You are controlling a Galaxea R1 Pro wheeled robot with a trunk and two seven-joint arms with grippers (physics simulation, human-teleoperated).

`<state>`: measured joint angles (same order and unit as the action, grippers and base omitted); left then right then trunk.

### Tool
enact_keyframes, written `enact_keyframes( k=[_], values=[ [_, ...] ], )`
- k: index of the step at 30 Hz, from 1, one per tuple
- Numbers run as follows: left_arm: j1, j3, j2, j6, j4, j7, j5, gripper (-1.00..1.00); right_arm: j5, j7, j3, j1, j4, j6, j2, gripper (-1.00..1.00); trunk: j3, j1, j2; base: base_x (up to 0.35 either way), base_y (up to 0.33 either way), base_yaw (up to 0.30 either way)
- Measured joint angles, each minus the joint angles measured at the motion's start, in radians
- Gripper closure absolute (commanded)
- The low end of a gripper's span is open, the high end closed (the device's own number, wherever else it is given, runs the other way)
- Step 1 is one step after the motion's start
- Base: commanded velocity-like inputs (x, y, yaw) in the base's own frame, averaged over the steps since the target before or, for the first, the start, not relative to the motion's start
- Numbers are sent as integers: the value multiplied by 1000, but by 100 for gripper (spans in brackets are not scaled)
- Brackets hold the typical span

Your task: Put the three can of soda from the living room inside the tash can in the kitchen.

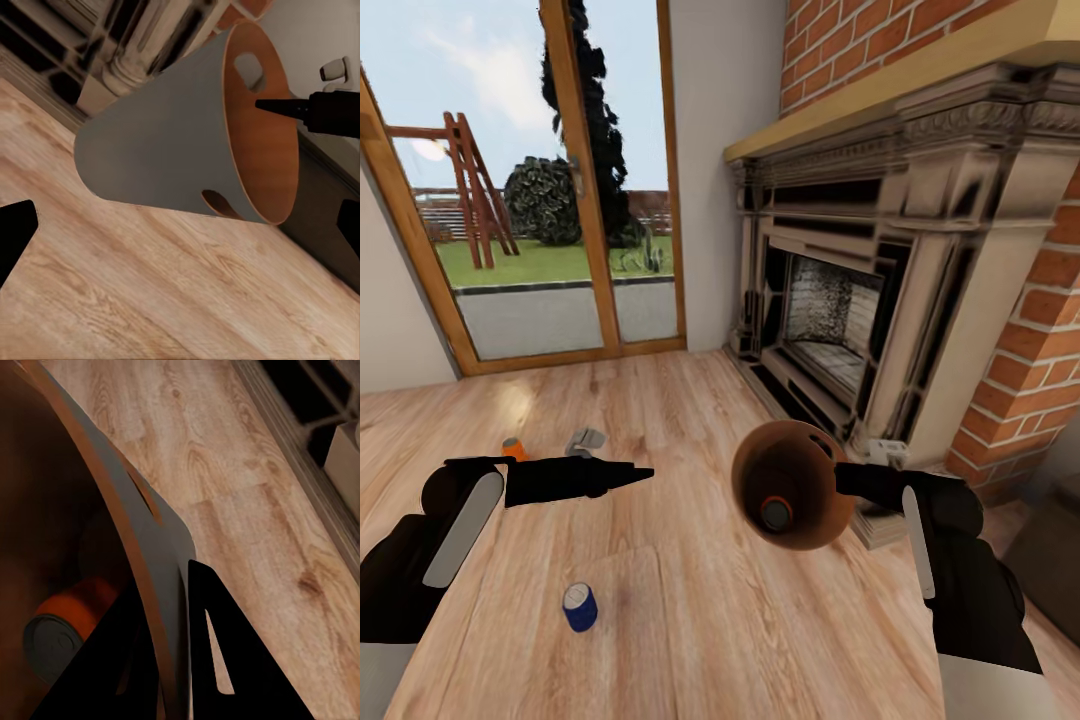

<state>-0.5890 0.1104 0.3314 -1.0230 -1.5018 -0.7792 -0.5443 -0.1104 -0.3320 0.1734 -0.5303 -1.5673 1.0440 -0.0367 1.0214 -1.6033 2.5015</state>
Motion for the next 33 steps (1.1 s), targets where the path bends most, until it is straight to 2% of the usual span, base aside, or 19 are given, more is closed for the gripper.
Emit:
enact_keyframes(
  k=[8,29,33],
  values=[
    [0,0,-1,4,0,0,5,-100,-1,0,0,0,0,0,0,100,0,0,0,298,0,0],
    [0,0,-2,14,0,0,6,-100,1,0,0,0,0,0,0,100,0,0,0,11,0,0],
    [0,0,-2,14,0,1,6,-100,5,0,0,0,0,1,0,100,0,0,0,193,0,0]
  ],
)
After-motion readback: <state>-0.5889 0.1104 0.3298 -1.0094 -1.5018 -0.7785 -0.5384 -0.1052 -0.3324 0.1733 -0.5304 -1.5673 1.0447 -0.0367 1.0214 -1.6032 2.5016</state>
